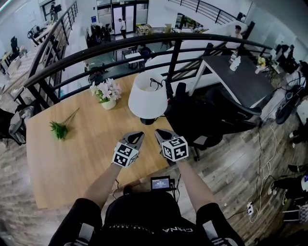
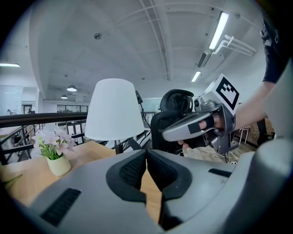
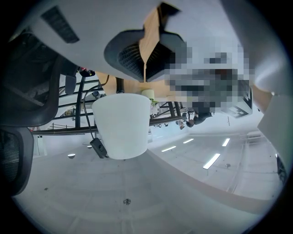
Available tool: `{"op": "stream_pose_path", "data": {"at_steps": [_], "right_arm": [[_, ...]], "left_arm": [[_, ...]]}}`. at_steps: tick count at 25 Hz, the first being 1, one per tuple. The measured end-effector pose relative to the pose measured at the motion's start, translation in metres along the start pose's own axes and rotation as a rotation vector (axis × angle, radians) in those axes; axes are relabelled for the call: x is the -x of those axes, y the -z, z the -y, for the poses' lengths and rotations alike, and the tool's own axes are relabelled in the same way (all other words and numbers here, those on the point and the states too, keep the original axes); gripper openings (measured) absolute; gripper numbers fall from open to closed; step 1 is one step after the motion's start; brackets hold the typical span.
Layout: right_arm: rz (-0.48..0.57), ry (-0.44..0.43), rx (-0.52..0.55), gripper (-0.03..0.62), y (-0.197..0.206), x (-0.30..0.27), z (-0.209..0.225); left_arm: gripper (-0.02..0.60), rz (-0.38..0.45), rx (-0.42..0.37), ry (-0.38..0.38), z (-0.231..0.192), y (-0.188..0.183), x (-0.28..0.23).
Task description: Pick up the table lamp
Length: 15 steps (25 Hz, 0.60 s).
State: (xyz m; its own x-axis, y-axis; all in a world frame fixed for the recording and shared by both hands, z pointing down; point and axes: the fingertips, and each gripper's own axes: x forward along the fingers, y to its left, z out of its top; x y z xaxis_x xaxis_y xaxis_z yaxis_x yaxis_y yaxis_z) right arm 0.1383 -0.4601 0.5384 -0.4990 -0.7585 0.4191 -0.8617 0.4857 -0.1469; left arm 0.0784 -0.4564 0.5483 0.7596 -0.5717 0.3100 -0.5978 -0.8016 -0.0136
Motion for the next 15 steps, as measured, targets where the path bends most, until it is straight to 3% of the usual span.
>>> {"op": "stream_pose_path", "data": {"at_steps": [9,12,15], "right_arm": [[0.048,-0.002,0.025,0.032,-0.001,-0.005,0.026],[0.071,-0.015,0.023,0.032,0.0,-0.011,0.036],[0.085,-0.03,0.011,0.032,0.002,-0.019,0.047]], "left_arm": [[0.023,0.022,0.009,-0.071,-0.015,-0.025,-0.01],[0.101,0.007,0.014,-0.088,-0.018,-0.03,-0.018],[0.117,-0.031,0.019,-0.129,-0.026,-0.019,-0.031]]}}
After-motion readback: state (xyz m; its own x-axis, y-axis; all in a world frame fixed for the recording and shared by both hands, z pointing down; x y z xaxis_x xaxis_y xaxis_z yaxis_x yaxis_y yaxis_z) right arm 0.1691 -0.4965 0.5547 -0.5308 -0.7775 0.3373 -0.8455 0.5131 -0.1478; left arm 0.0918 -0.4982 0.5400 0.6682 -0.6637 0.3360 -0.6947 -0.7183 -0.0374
